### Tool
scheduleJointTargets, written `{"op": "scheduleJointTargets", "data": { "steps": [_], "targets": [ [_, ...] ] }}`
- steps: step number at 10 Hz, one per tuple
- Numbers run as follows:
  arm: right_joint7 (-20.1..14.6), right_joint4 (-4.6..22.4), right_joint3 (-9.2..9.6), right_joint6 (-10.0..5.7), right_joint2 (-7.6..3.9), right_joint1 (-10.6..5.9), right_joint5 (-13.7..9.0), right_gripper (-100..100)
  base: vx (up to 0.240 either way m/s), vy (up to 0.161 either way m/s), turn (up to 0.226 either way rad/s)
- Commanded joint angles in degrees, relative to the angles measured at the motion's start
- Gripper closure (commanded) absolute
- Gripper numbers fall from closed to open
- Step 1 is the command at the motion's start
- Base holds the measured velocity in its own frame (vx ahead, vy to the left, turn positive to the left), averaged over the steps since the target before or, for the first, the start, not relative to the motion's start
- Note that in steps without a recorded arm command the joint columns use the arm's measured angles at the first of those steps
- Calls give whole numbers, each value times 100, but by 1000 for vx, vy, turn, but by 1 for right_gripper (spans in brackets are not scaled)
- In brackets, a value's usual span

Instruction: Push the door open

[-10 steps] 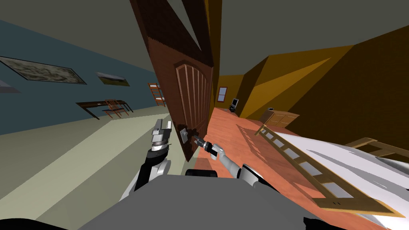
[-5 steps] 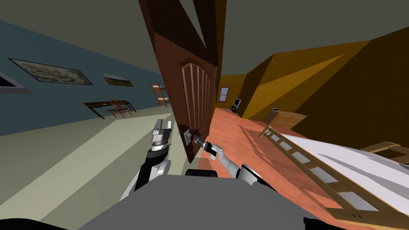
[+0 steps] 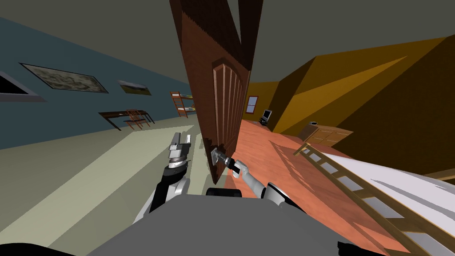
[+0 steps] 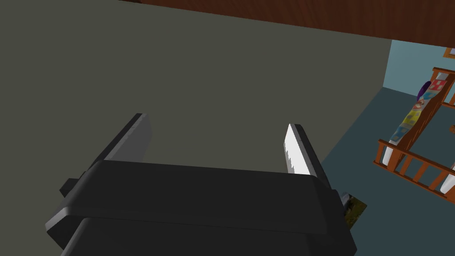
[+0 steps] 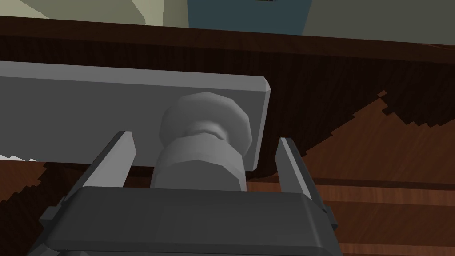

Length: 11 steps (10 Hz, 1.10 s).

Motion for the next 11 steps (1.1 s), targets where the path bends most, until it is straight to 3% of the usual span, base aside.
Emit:
{"op": "scheduleJointTargets", "data": {
  "steps": [1,6,11],
  "targets": [
    [-8,-3,2,-4,-5,2,1,100,-2,-6,-4],
    [-8,-3,2,-4,-5,2,1,100,-7,-15,1],
    [239,-224,-91,249,82,297,31,100,68,148,-73]
  ]
}}
